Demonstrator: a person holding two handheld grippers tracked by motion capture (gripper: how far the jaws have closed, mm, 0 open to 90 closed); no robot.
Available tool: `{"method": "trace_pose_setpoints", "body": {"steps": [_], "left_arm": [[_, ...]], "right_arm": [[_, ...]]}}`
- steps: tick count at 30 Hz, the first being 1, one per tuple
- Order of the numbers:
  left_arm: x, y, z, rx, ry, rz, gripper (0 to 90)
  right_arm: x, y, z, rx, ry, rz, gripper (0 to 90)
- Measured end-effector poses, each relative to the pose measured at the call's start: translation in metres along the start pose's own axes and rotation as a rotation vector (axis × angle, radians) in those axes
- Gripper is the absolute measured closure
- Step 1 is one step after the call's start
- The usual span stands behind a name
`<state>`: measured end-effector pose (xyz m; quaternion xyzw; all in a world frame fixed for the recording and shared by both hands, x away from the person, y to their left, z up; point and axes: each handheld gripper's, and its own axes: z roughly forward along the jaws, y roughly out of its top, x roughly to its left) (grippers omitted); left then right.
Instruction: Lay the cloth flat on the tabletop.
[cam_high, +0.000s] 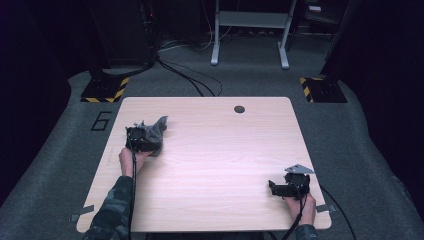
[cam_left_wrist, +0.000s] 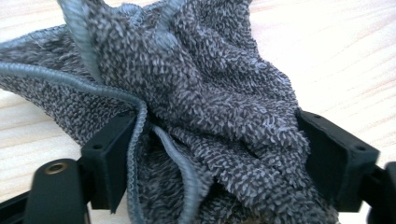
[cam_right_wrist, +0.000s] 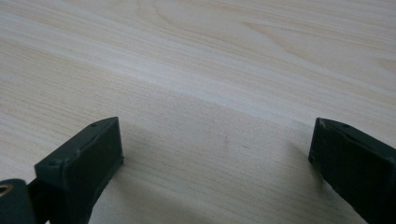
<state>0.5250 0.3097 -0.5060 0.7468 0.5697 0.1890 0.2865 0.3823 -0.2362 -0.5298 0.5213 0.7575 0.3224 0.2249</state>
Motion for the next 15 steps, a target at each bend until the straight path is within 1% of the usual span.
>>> {"method": "trace_pose_setpoints", "body": {"steps": [1, 6, 8, 9, 11, 12, 15], "left_arm": [[-0.0004, 0.0, -0.0003, 0.003, 0.002, 0.001, 24.2], [-0.0044, -0.0037, -0.0009, -0.021, 0.018, 0.007, 36.2], [-0.0065, -0.0044, -0.0013, -0.027, 0.029, 0.01, 41.7], [-0.0069, -0.0045, -0.001, -0.034, 0.029, 0.015, 45.9], [-0.0081, -0.0047, -0.0008, -0.04, 0.029, 0.015, 51.2], [-0.0088, -0.0044, -0.0005, -0.045, 0.036, 0.021, 53.9], [-0.01, -0.0037, -0.0014, -0.038, 0.04, 0.031, 61.2]], "right_arm": [[0.0, 0.0, 0.0, 0.0, 0.0, -0.001, 2.2], [0.0001, -0.0001, -0.0001, -0.002, 0.002, -0.002, 2.7], [0.0001, -0.0001, -0.0001, -0.002, 0.002, -0.002, 2.7], [0.0001, -0.0001, -0.0001, -0.002, 0.002, -0.002, 2.8], [0.0001, -0.0001, -0.0001, -0.002, 0.003, -0.002, 2.8], [0.0001, 0.0, -0.0001, -0.002, 0.003, -0.002, 2.9], [0.0, 0.0001, 0.0, -0.004, 0.005, -0.005, 3.3]]}}
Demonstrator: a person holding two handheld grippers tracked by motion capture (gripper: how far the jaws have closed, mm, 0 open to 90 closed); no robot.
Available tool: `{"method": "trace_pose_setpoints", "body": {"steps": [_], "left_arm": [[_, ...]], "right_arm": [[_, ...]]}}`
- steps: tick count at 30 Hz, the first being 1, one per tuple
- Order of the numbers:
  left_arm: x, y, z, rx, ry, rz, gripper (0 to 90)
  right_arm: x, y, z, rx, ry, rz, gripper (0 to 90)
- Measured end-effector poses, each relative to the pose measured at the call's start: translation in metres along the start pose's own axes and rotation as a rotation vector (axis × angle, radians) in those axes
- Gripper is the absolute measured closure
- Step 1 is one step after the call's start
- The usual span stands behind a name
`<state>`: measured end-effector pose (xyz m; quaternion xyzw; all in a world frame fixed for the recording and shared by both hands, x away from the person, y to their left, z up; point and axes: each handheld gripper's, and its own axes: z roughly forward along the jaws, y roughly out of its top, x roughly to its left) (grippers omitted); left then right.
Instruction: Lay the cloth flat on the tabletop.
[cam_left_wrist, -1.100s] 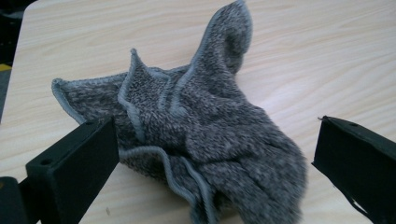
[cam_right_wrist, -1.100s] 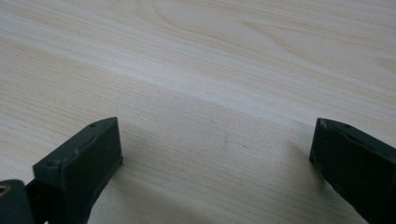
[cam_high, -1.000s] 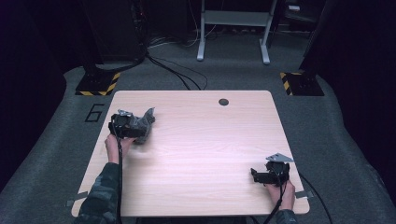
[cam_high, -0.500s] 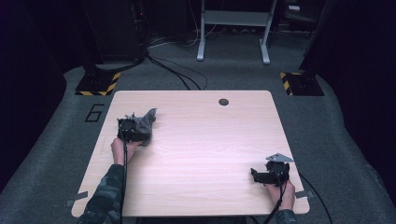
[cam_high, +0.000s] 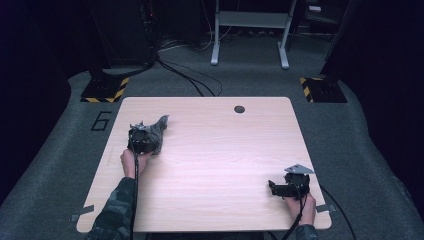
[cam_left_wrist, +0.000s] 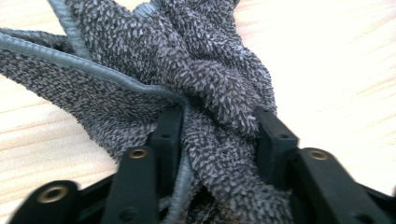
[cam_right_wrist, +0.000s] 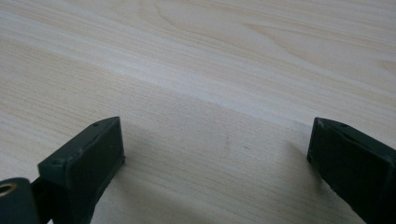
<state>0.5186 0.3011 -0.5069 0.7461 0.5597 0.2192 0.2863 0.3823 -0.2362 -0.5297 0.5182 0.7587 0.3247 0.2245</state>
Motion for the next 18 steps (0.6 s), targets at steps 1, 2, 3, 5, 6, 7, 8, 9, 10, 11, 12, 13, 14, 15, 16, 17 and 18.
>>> {"method": "trace_pose_setpoints", "body": {"steps": [1, 2, 3, 5, 6, 7, 8, 9, 10, 11, 12, 13, 14, 15, 16, 17, 18], "left_arm": [[0.0, 0.0, 0.0, 0.0, -0.001, 0.0, 63.2], [0.0, 0.0, 0.0, -0.003, -0.001, 0.002, 65.0], [0.001, 0.0, -0.001, -0.005, -0.002, 0.006, 66.6], [0.001, -0.001, -0.001, -0.018, -0.003, 0.003, 69.1], [0.001, -0.001, -0.001, -0.026, 0.002, 0.002, 70.1], [0.001, -0.001, -0.001, -0.029, 0.005, 0.002, 70.8], [0.002, -0.001, -0.001, -0.041, 0.01, 0.003, 71.3], [0.001, -0.001, -0.002, -0.043, 0.011, 0.0, 71.6], [0.001, -0.001, -0.003, -0.054, 0.012, -0.004, 71.9], [0.001, -0.001, -0.005, -0.057, 0.009, -0.004, 72.1], [0.001, 0.0, -0.007, -0.065, 0.01, -0.005, 72.2], [0.0, 0.0, -0.009, -0.081, 0.01, -0.01, 72.3], [-0.001, 0.001, -0.011, -0.084, 0.006, -0.007, 72.4], [-0.002, 0.001, -0.014, -0.099, 0.008, -0.005, 72.4], [-0.003, 0.002, -0.017, -0.105, 0.008, 0.001, 72.5], [-0.004, 0.003, -0.02, -0.114, 0.006, 0.007, 72.5], [-0.006, 0.004, -0.023, -0.119, 0.003, 0.011, 72.5]], "right_arm": [[0.0, 0.0, 0.0, 0.0, 0.0, 0.0, 3.4], [0.0, 0.0, 0.0, 0.0, 0.0, 0.0, 3.4], [0.0, 0.0, 0.0, 0.0, 0.0, 0.0, 3.4], [0.0, 0.0, 0.0, 0.0, 0.0, 0.0, 3.5], [0.0, 0.0, 0.0, -0.001, 0.0, 0.0, 3.6], [0.0, 0.0, 0.0, -0.001, 0.0, 0.001, 3.7], [0.0, 0.0, 0.0, -0.001, 0.0, 0.001, 3.7], [0.0, 0.0, 0.0, -0.001, -0.001, 0.001, 3.8], [0.0, 0.0, 0.0, -0.001, 0.0, 0.001, 3.8], [0.0, 0.0, 0.0, -0.001, 0.0, 0.001, 3.8], [0.0, 0.0, 0.0, -0.001, 0.0, 0.001, 3.8], [0.0, 0.0, 0.0, -0.001, 0.0, 0.002, 4.0], [0.0, 0.0, 0.0, -0.002, 0.001, 0.002, 4.0], [0.0, 0.0, 0.0, -0.002, 0.002, 0.002, 4.1], [0.0, 0.0, 0.0, -0.002, 0.001, 0.002, 4.1], [0.0, 0.0, 0.0, -0.002, 0.001, 0.002, 4.1], [0.0, 0.0, 0.0, -0.002, 0.002, 0.003, 4.2]]}}
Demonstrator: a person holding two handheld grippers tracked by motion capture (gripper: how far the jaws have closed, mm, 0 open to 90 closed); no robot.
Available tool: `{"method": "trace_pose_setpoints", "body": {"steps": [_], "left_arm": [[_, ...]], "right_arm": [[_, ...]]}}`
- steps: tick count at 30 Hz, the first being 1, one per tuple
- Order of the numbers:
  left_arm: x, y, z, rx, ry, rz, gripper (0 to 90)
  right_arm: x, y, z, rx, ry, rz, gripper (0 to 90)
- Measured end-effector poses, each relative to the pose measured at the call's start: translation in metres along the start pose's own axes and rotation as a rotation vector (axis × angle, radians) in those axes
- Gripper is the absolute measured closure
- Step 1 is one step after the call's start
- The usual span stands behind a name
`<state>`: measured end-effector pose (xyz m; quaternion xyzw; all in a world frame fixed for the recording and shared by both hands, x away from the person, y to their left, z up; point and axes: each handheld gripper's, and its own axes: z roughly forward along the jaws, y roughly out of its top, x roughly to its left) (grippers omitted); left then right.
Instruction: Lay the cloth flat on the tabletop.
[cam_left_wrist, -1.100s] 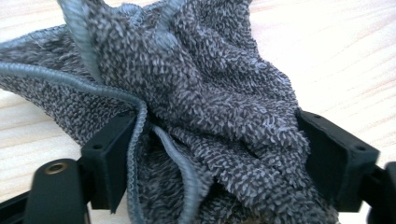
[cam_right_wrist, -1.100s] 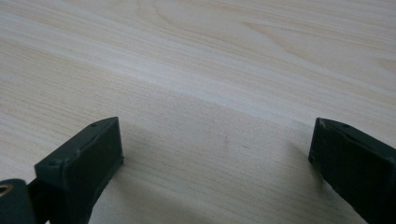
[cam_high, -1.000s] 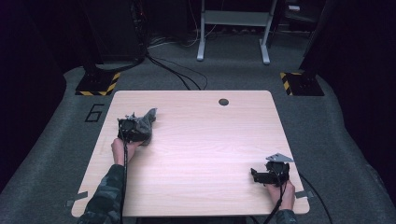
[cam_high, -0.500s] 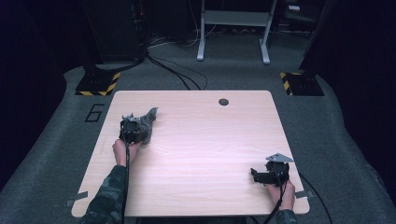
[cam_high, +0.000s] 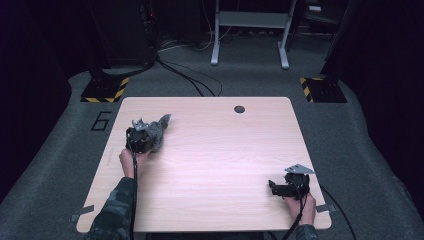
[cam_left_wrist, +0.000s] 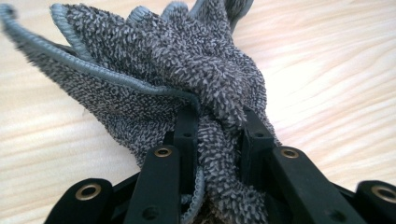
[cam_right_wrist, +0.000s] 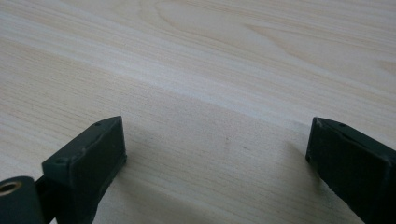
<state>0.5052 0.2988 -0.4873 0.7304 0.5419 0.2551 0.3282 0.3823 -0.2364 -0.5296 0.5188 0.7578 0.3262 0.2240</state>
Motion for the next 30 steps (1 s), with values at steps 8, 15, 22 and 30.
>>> {"method": "trace_pose_setpoints", "body": {"steps": [8, 15, 22, 30], "left_arm": [[-0.011, 0.007, -0.023, -0.048, -0.034, 0.026, 72.6], [-0.019, 0.009, -0.044, -0.069, -0.076, 0.058, 72.5], [-0.033, 0.012, -0.059, -0.086, -0.121, 0.103, 72.3], [-0.055, 0.014, -0.079, -0.126, -0.163, 0.172, 72.3]], "right_arm": [[0.0, 0.0, 0.0, 0.0, 0.0, 0.0, 4.4], [0.0, 0.0, 0.0, 0.001, -0.003, 0.004, 4.6], [0.0, 0.0, 0.0, 0.001, -0.004, 0.004, 4.6], [0.0, 0.0, 0.0, 0.001, -0.004, 0.004, 4.6]]}}
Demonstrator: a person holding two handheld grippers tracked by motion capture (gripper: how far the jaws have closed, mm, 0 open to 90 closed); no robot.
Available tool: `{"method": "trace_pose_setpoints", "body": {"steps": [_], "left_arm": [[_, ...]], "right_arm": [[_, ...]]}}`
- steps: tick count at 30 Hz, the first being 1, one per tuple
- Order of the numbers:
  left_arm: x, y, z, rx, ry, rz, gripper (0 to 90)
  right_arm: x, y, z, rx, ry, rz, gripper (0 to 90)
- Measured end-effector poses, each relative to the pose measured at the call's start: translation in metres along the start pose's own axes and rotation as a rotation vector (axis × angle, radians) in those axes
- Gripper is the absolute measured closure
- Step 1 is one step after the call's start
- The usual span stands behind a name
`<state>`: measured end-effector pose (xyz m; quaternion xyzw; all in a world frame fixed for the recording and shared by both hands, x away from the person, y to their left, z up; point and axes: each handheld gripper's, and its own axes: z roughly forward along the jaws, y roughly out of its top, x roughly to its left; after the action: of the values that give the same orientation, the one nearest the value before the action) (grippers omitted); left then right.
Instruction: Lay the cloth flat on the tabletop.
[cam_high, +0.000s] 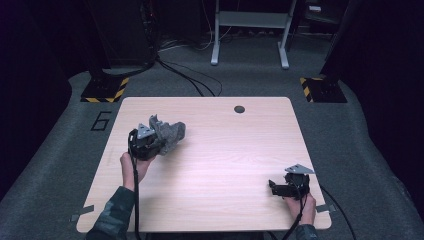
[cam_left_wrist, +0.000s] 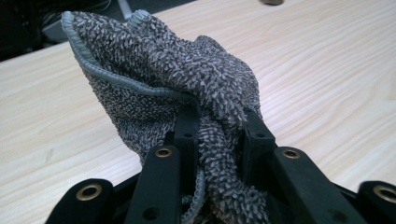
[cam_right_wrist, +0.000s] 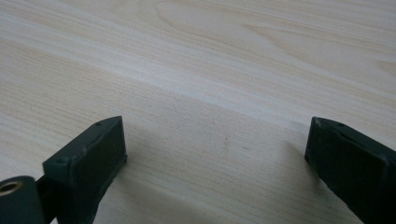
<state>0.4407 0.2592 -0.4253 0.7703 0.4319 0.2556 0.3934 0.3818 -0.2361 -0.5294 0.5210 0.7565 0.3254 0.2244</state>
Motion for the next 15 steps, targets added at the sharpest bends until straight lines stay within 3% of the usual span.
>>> {"method": "trace_pose_setpoints", "body": {"steps": [9, 15], "left_arm": [[-0.029, 0.013, -0.021, -0.072, -0.039, 0.075, 72.3], [-0.045, 0.015, -0.028, -0.101, -0.071, 0.094, 72.3]], "right_arm": [[0.0, 0.0, 0.0, -0.001, 0.0, 0.0, 4.8], [0.0, 0.0, 0.0, 0.0, -0.001, 0.001, 4.8]]}}
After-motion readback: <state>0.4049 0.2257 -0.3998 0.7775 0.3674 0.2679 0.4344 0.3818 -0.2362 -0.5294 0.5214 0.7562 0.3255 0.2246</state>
